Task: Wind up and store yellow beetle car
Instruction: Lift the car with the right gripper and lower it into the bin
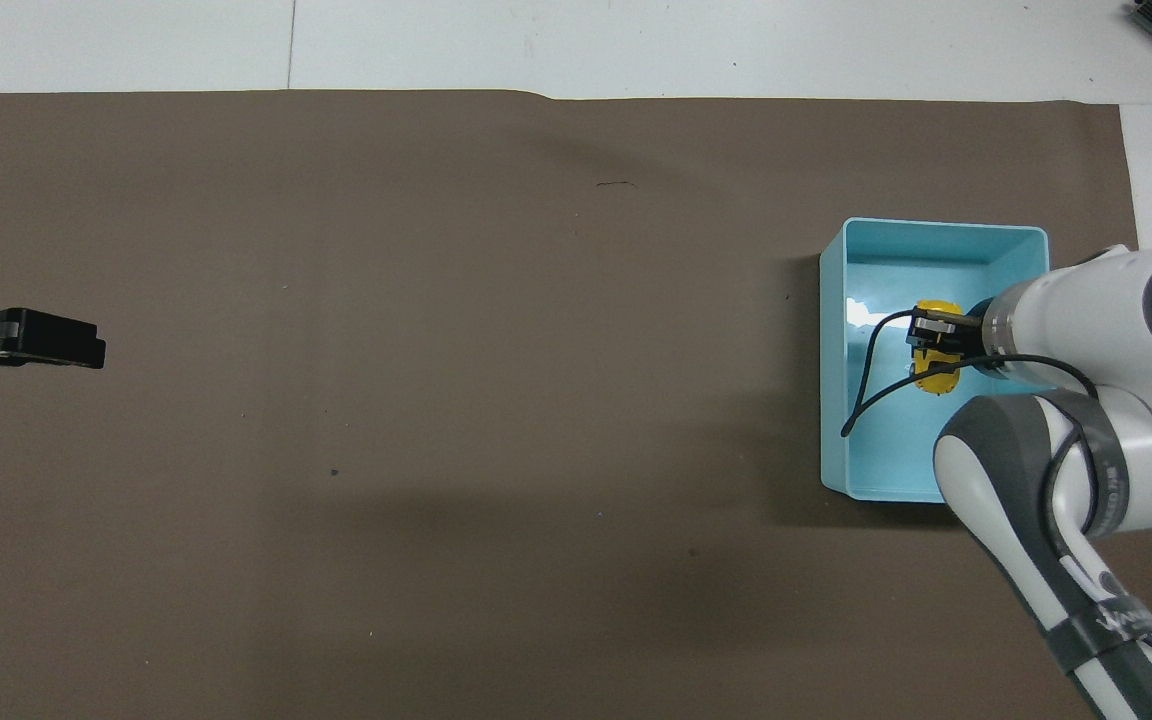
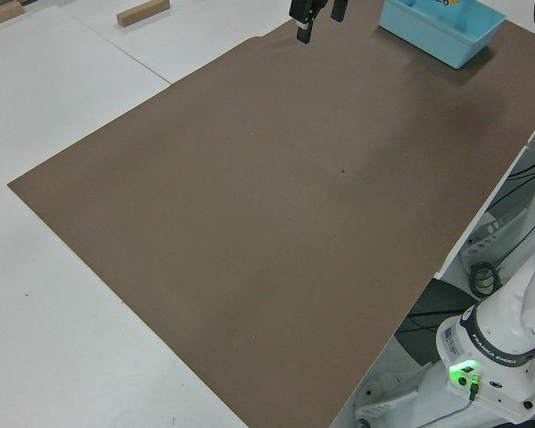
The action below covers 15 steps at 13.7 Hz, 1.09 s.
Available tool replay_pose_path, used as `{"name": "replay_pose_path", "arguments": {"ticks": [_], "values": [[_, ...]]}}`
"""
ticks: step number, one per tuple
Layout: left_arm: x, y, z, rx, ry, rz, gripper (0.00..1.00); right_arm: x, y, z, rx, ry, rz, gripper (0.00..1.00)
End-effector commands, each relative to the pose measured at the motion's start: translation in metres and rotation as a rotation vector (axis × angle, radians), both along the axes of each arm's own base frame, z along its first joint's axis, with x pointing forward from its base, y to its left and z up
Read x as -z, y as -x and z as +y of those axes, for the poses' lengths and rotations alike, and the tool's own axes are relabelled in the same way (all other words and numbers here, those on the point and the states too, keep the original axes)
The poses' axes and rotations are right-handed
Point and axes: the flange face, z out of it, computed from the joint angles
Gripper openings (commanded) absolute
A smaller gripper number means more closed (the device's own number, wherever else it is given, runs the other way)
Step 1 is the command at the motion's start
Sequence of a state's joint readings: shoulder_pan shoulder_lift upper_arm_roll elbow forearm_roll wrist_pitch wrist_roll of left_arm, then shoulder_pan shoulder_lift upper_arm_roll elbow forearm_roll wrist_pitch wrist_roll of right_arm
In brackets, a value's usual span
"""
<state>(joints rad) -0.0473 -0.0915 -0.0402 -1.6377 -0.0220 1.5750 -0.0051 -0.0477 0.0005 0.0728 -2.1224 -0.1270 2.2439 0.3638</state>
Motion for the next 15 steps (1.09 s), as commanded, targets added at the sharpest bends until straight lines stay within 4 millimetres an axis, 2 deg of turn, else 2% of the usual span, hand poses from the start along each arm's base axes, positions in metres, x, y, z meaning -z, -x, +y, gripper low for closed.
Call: {"name": "replay_pose_path", "arguments": {"ticks": [1, 7, 12, 15], "values": [[-0.005, 0.004, 0.003, 0.009, 0.008, 0.005, 1.00, 0.013, 0.032, -0.018, -0.066, -0.027, -0.052, 0.00], [-0.005, 0.004, 0.003, 0.009, 0.008, 0.005, 1.00, 0.062, 0.053, -0.025, -0.056, -0.058, -0.136, 0.00], [-0.005, 0.004, 0.003, 0.009, 0.007, 0.005, 1.00, 0.091, 0.057, -0.041, -0.058, -0.055, -0.118, 0.00], [-0.005, 0.004, 0.003, 0.009, 0.008, 0.005, 1.00, 0.101, 0.061, -0.043, -0.069, -0.054, -0.113, 0.00]]}}
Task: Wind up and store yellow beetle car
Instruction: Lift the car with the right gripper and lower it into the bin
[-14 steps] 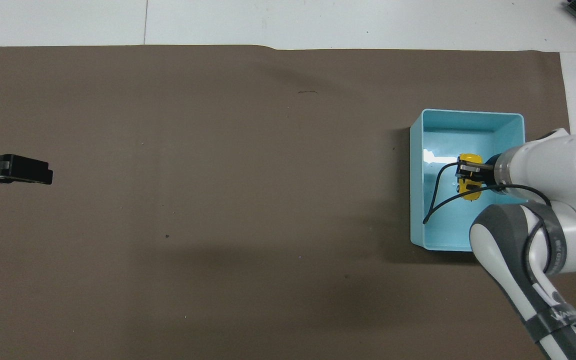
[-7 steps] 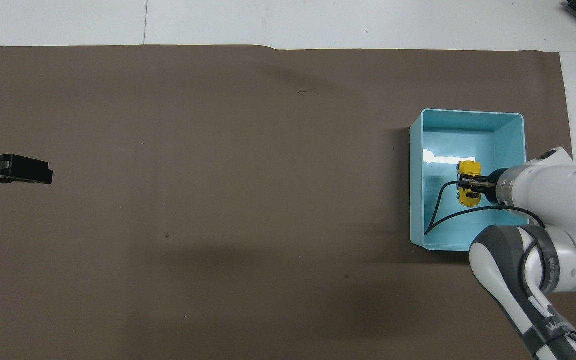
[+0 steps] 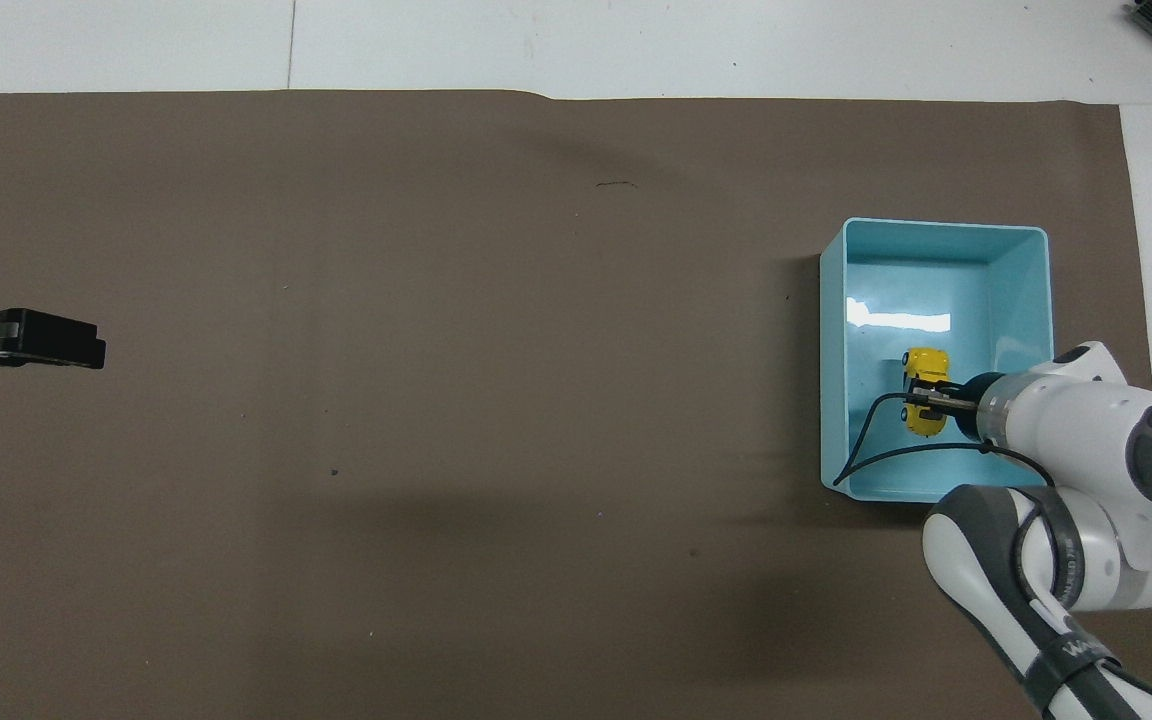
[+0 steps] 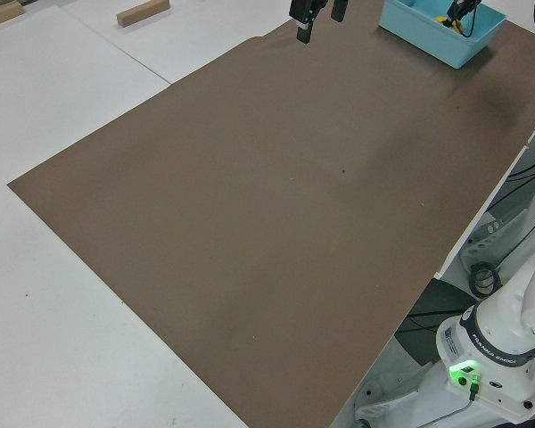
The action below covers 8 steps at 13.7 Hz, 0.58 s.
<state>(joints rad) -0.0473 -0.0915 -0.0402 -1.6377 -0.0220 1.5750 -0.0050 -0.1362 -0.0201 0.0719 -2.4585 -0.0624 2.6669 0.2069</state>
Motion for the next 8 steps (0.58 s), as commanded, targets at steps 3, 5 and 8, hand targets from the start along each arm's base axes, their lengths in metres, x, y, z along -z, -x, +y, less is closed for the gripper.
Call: {"name": "replay_pose_path", "arguments": {"ticks": [3, 5, 8], "values": [[-0.005, 0.004, 0.003, 0.009, 0.007, 0.005, 1.00, 0.017, 0.005, -0.003, -0.017, -0.013, -0.002, 0.00], [-0.005, 0.004, 0.003, 0.009, 0.008, 0.005, 1.00, 0.021, 0.003, 0.005, -0.038, -0.014, 0.005, 0.11], [-0.005, 0.004, 0.003, 0.009, 0.007, 0.005, 1.00, 0.015, -0.004, 0.003, -0.033, -0.014, 0.000, 1.00]]}}
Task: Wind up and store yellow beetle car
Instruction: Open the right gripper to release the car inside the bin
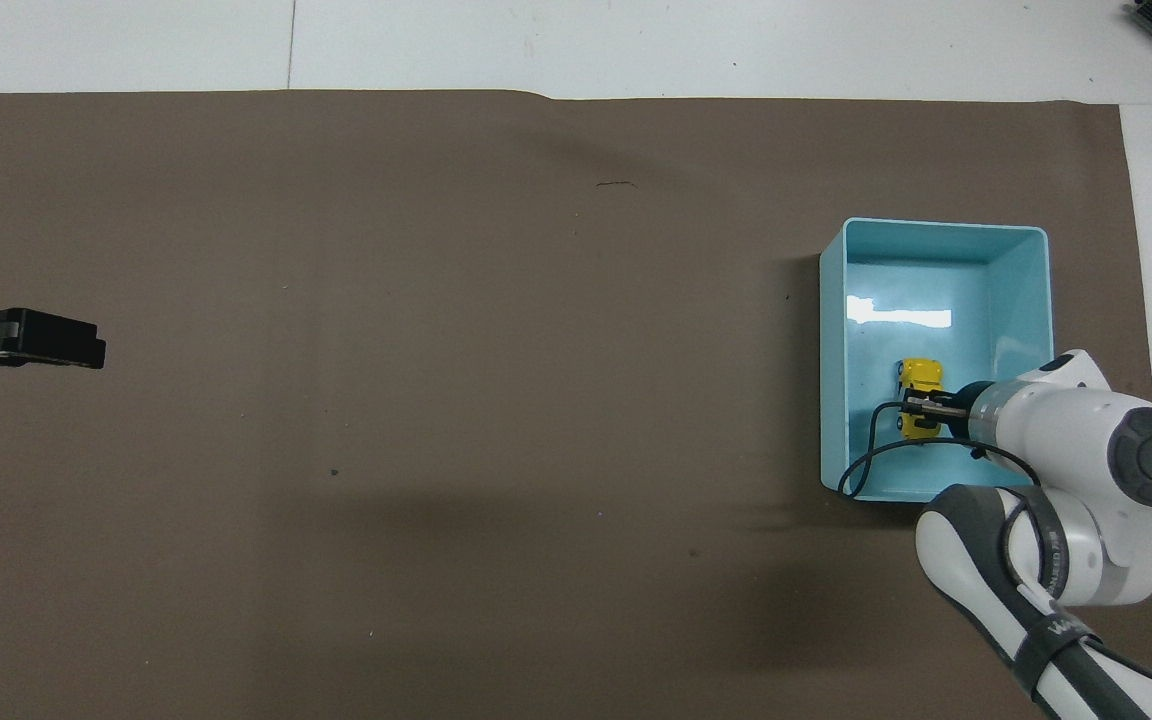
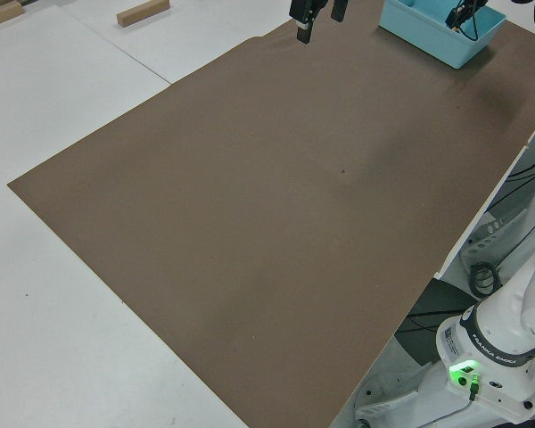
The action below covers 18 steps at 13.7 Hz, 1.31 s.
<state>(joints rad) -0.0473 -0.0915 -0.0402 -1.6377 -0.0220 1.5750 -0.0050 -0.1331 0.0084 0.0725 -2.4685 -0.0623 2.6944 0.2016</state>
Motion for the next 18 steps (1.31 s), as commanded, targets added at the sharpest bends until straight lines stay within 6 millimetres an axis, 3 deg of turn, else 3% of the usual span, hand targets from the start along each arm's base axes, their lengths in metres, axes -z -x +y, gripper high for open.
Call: {"name": "replay_pose_path", "arguments": {"ticks": [1, 7, 10, 15, 18], "values": [[-0.005, 0.004, 0.003, 0.009, 0.008, 0.005, 1.00, -0.006, -0.006, 0.003, -0.029, -0.009, -0.014, 1.00], [-0.005, 0.004, 0.003, 0.009, 0.008, 0.005, 1.00, -0.070, -0.037, -0.005, -0.072, -0.033, 0.112, 1.00], [-0.005, 0.004, 0.003, 0.009, 0.007, 0.005, 1.00, -0.103, -0.052, -0.010, -0.178, -0.026, 0.143, 1.00], [-0.005, 0.004, 0.003, 0.009, 0.008, 0.005, 1.00, -0.177, -0.062, -0.006, -0.161, -0.020, 0.207, 1.00], [-0.005, 0.004, 0.003, 0.009, 0.007, 0.005, 1.00, -0.211, -0.060, 0.004, -0.116, -0.020, 0.250, 1.00]]}}
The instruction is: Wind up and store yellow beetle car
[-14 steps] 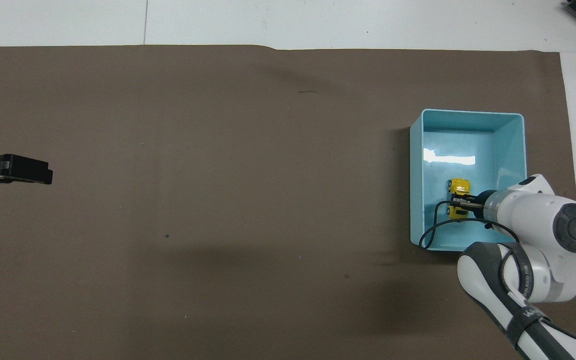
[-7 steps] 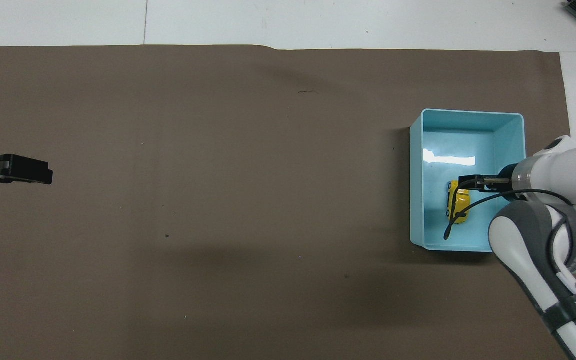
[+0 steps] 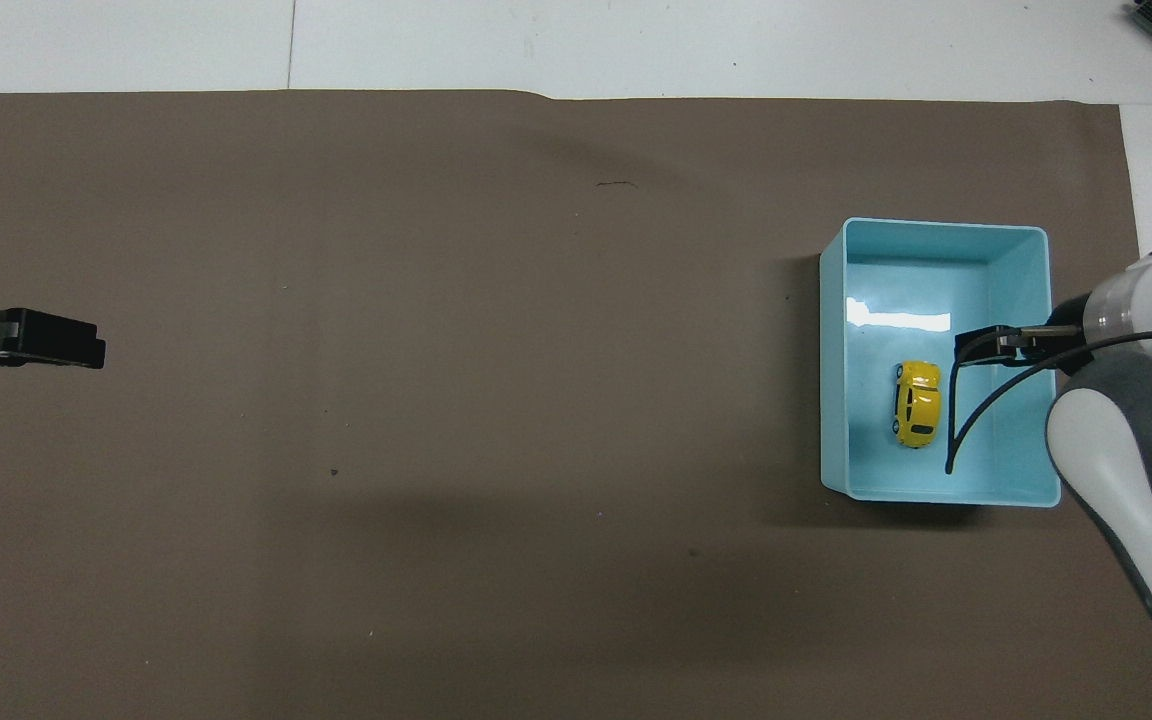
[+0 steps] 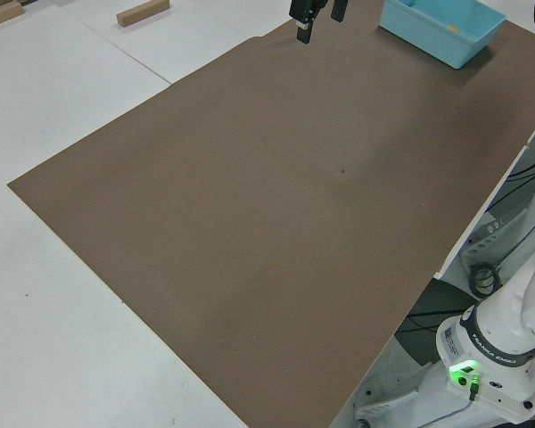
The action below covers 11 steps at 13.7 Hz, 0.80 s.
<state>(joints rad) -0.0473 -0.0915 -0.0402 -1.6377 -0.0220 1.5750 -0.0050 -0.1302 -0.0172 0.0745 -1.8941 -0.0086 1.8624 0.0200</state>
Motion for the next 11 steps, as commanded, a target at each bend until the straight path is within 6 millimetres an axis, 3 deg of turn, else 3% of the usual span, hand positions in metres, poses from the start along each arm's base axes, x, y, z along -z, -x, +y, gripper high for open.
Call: {"name": "replay_pose_path", "arguments": {"ticks": [1, 5, 11], "values": [[-0.005, 0.004, 0.003, 0.009, 0.008, 0.005, 1.00, -0.027, 0.000, 0.012, 0.008, 0.001, 0.013, 1.00], [-0.005, 0.004, 0.003, 0.009, 0.008, 0.005, 1.00, -0.060, 0.003, 0.028, -0.023, -0.004, 0.037, 1.00], [-0.005, 0.004, 0.003, 0.009, 0.008, 0.005, 1.00, -0.104, 0.008, 0.025, -0.030, -0.025, 0.070, 1.00]]}}
